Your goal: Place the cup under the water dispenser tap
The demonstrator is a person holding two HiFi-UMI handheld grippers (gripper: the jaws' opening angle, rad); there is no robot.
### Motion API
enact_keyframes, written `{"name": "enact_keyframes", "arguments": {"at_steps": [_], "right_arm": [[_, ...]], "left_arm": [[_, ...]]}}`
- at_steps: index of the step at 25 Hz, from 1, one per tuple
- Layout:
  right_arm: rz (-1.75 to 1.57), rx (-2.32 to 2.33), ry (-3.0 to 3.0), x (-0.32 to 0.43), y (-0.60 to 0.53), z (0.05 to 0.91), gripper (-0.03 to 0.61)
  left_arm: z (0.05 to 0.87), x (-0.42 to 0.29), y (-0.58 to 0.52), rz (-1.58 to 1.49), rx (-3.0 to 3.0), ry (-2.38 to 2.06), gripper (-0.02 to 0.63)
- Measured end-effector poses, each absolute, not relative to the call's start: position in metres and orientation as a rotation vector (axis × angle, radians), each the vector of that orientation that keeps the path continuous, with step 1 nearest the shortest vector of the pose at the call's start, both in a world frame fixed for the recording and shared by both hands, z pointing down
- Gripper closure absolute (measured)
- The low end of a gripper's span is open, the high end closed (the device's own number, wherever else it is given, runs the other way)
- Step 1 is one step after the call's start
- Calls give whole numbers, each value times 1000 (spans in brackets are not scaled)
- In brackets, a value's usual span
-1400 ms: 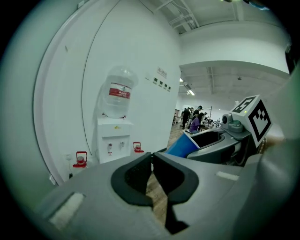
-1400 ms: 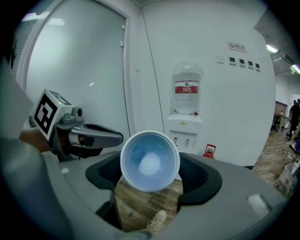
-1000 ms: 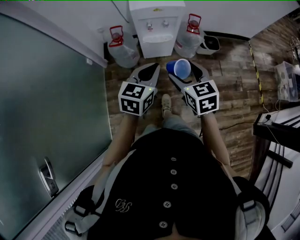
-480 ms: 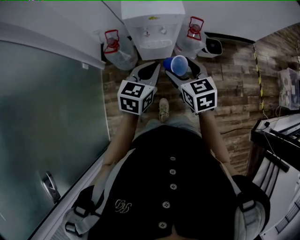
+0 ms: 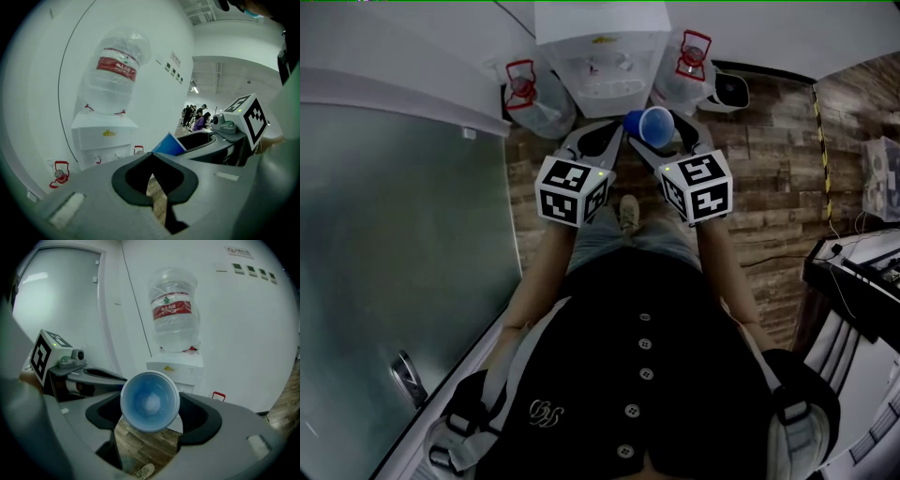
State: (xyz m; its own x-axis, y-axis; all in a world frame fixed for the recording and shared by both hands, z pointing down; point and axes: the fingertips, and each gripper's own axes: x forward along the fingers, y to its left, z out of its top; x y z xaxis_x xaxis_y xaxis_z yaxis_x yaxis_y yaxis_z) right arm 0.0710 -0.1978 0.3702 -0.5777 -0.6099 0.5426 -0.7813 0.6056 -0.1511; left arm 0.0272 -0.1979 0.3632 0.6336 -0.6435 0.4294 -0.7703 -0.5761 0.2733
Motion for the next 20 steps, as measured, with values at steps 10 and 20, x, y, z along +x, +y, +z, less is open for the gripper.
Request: {"name": "enact_keyframes", "arguments": {"at_steps": [10, 20], "right_arm": [[594, 1122, -2329, 68, -213, 395, 216], [635, 1161, -2306, 43, -240, 410, 216]], "left_arm": [[385, 16, -214, 417, 2378, -1072, 617], [413, -8, -245, 473, 2410, -1032, 617]]}}
